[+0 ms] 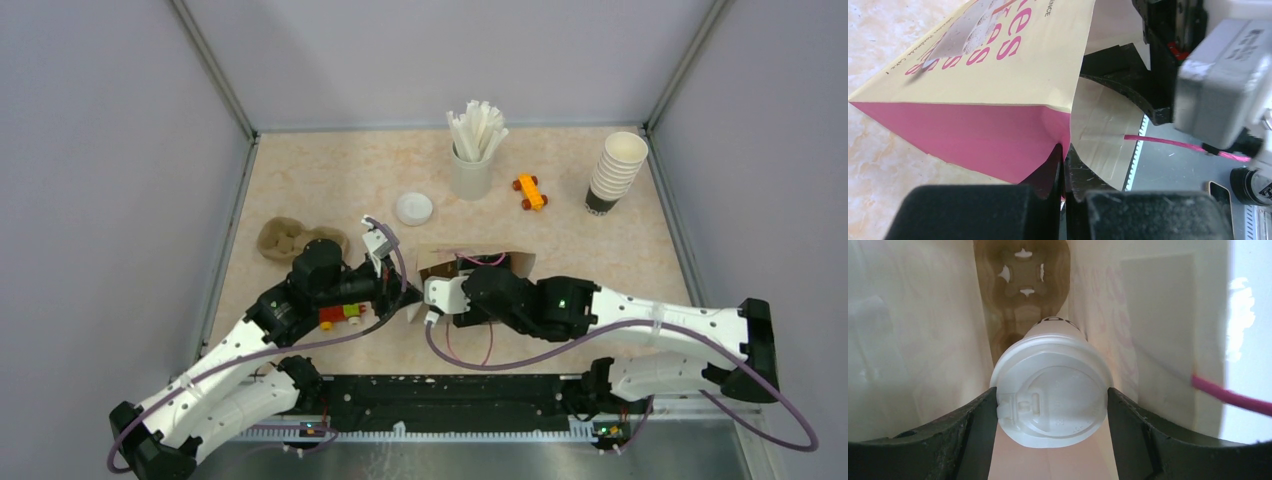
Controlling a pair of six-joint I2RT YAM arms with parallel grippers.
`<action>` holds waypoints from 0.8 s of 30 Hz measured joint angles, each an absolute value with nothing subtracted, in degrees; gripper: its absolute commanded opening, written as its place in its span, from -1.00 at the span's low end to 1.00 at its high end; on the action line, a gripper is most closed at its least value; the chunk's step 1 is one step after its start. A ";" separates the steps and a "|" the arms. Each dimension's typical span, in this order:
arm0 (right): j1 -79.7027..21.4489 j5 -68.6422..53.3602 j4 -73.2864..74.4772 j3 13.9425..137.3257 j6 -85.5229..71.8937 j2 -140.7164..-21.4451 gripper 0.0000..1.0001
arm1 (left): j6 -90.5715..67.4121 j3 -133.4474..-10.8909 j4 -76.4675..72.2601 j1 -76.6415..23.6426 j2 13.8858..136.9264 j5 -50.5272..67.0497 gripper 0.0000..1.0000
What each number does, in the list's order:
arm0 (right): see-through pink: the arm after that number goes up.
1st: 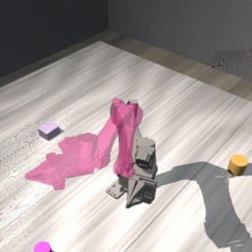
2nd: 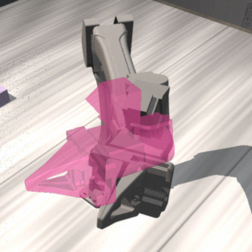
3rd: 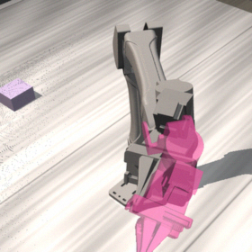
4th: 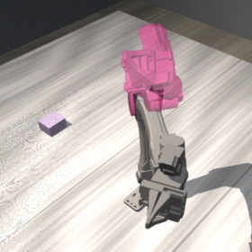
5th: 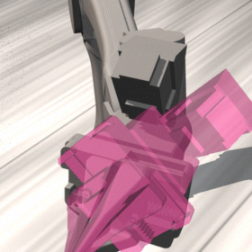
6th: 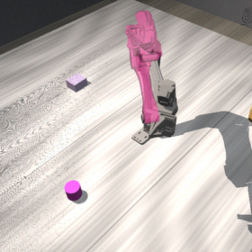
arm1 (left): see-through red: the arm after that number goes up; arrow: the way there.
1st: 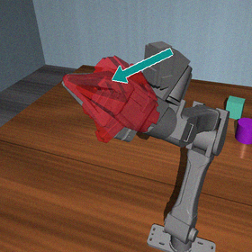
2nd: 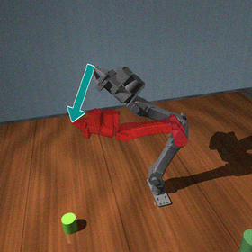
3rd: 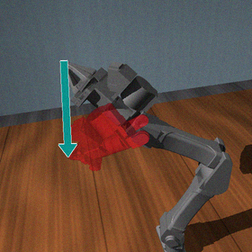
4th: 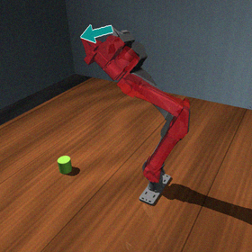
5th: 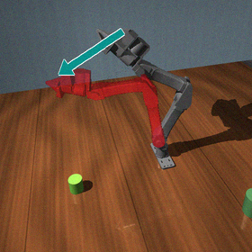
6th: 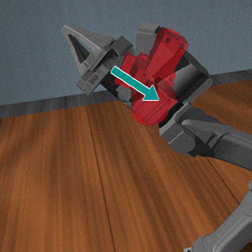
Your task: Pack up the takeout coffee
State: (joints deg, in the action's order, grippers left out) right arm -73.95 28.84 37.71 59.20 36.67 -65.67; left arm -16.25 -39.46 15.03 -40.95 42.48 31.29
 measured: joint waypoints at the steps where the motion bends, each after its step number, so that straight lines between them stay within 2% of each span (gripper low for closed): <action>1: -73.60 28.69 37.36 58.65 37.08 -65.52 0.04 | -16.14 -39.46 14.98 -40.95 42.48 31.31 -0.91; 7: -71.81 27.49 37.67 56.18 39.11 -65.17 0.04 | -16.05 -38.94 14.28 -40.95 42.11 31.73 -0.91; 15: -70.48 24.21 37.63 60.64 40.95 -65.19 0.04 | -15.84 -38.50 13.34 -40.95 41.95 31.90 -0.92; 21: -69.56 23.42 35.77 56.01 43.05 -63.99 0.04 | -15.94 -38.06 13.17 -40.95 41.63 31.86 -0.91; 24: -69.56 23.33 35.66 54.19 44.45 -63.86 0.03 | -16.69 -36.91 11.90 -40.95 40.99 31.86 -0.83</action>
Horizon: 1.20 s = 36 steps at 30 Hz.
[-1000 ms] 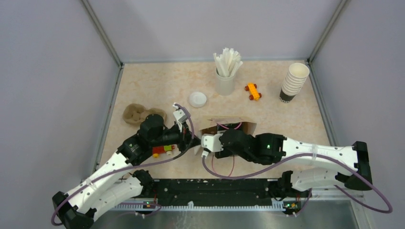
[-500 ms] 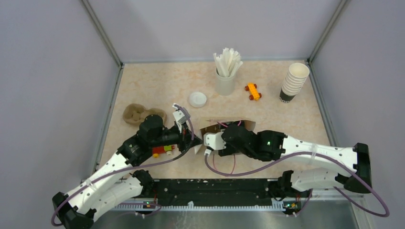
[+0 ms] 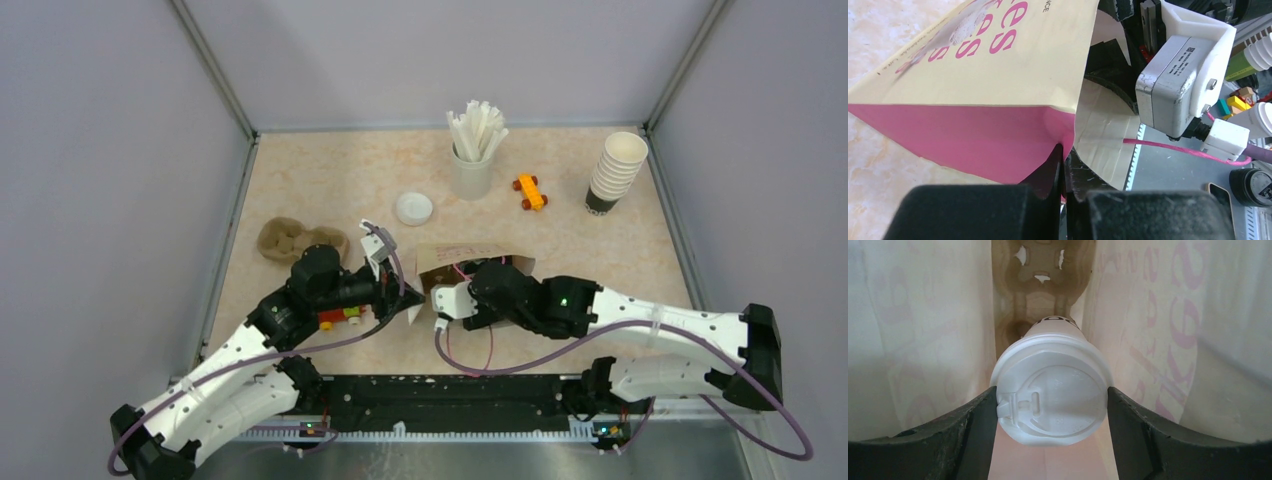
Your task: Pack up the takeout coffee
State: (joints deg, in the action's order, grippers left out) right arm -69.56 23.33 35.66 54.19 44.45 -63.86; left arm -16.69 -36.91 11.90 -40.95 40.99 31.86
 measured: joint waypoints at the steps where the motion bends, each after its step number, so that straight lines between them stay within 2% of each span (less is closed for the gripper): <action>1: -69.56 23.24 35.68 53.91 44.93 -63.86 0.03 | -17.04 -36.51 11.55 -40.95 40.84 31.92 -0.78; 3: -69.56 23.09 35.57 53.89 45.54 -63.83 0.04 | -18.06 -35.77 10.63 -40.95 40.64 31.99 -0.69; 6: -69.56 22.81 35.31 53.89 46.30 -63.83 0.03 | -19.44 -35.57 9.91 -40.95 40.64 32.18 -0.34; 10: -69.56 22.22 34.96 53.82 46.52 -63.83 0.03 | -20.91 -35.57 10.44 -40.95 40.64 32.14 -0.28; 12: -69.56 21.78 34.52 53.54 46.54 -63.88 0.03 | -21.21 -35.57 11.22 -40.95 40.64 32.12 -0.34; 16: -69.56 20.43 33.39 53.28 47.11 -64.23 0.03 | -21.37 -35.57 13.67 -40.95 40.21 31.94 -0.65; 20: -69.56 18.98 31.99 53.28 47.83 -65.87 0.02 | -21.08 -35.57 15.16 -40.95 39.24 31.64 -0.75; 36: -69.06 20.88 28.75 53.25 49.78 -67.51 0.03 | -20.88 -35.70 15.94 -40.95 39.88 30.98 -0.75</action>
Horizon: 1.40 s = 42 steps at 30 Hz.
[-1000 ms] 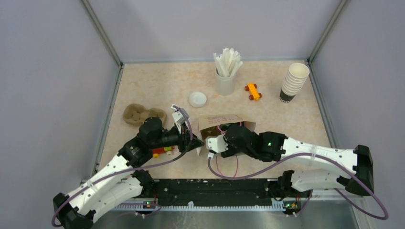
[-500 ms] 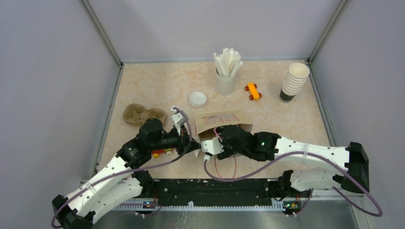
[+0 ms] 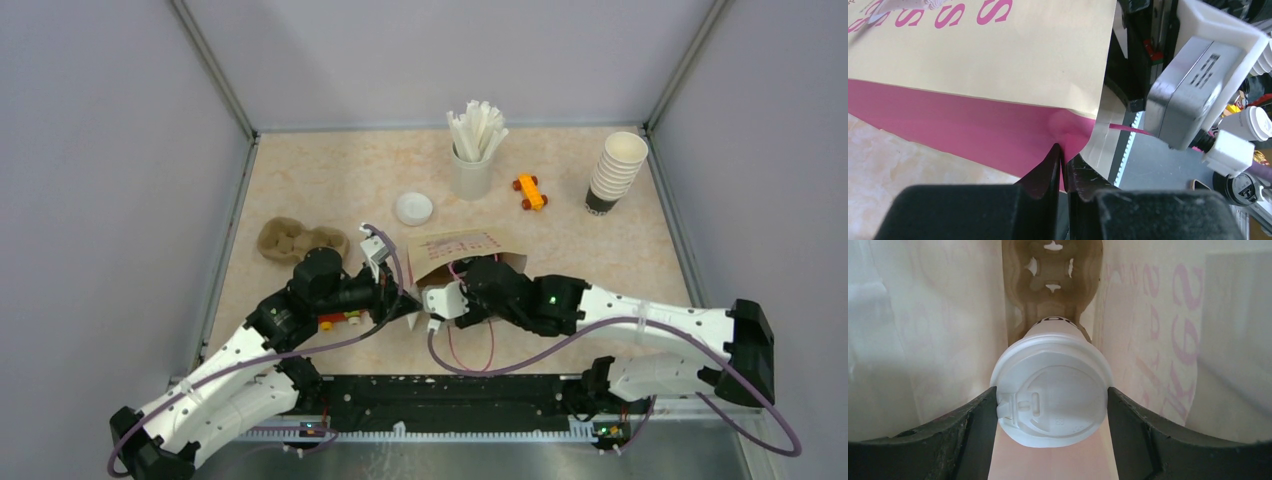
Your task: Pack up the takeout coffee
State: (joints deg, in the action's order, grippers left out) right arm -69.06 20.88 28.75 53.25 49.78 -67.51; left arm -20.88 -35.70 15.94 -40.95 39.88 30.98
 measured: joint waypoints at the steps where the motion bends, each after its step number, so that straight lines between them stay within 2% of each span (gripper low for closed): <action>1: -68.77 21.02 29.17 53.25 49.98 -66.98 0.03 | -20.88 -35.70 15.97 -40.95 39.90 30.87 -0.75; 42: -65.43 18.98 29.21 50.24 58.22 -66.50 0.03 | -20.82 -35.79 16.27 -40.95 40.77 30.17 -0.74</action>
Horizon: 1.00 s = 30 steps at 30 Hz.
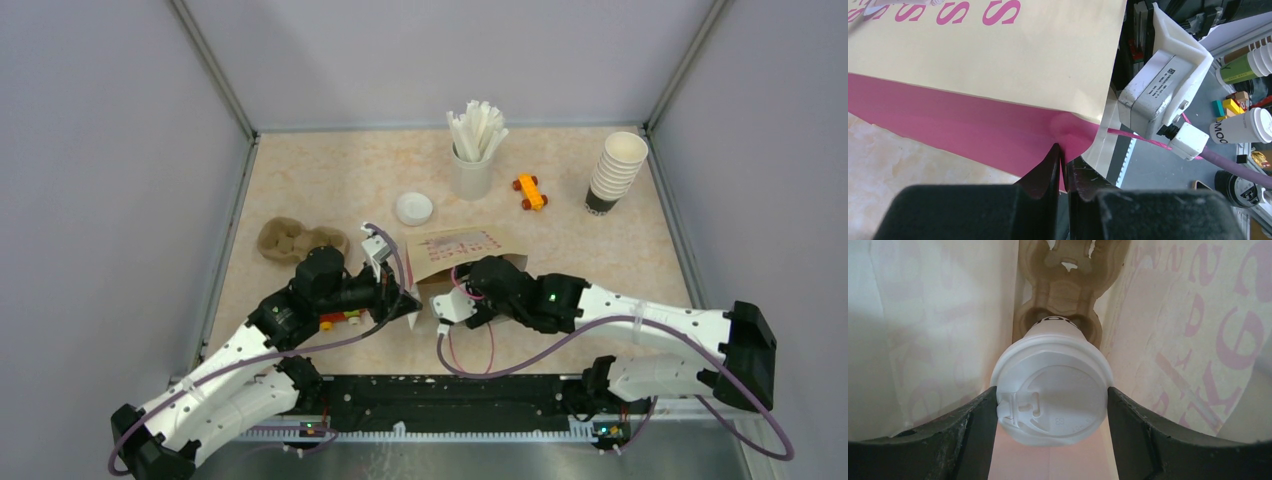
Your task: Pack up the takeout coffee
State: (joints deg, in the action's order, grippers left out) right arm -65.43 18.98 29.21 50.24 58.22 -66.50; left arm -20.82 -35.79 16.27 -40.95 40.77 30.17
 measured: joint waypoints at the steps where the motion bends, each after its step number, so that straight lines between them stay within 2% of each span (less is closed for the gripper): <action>1: -65.43 19.14 29.39 50.24 58.43 -66.50 0.03 | -20.82 -35.79 16.27 -40.95 40.77 30.17 -0.74; 30: -64.69 18.92 27.35 50.24 60.45 -69.95 0.03 | -19.59 -36.47 16.78 -40.95 41.54 30.44 -0.75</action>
State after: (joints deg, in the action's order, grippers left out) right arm -64.69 18.92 27.35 50.24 60.45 -69.95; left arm -19.59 -36.47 16.78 -40.95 41.54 30.44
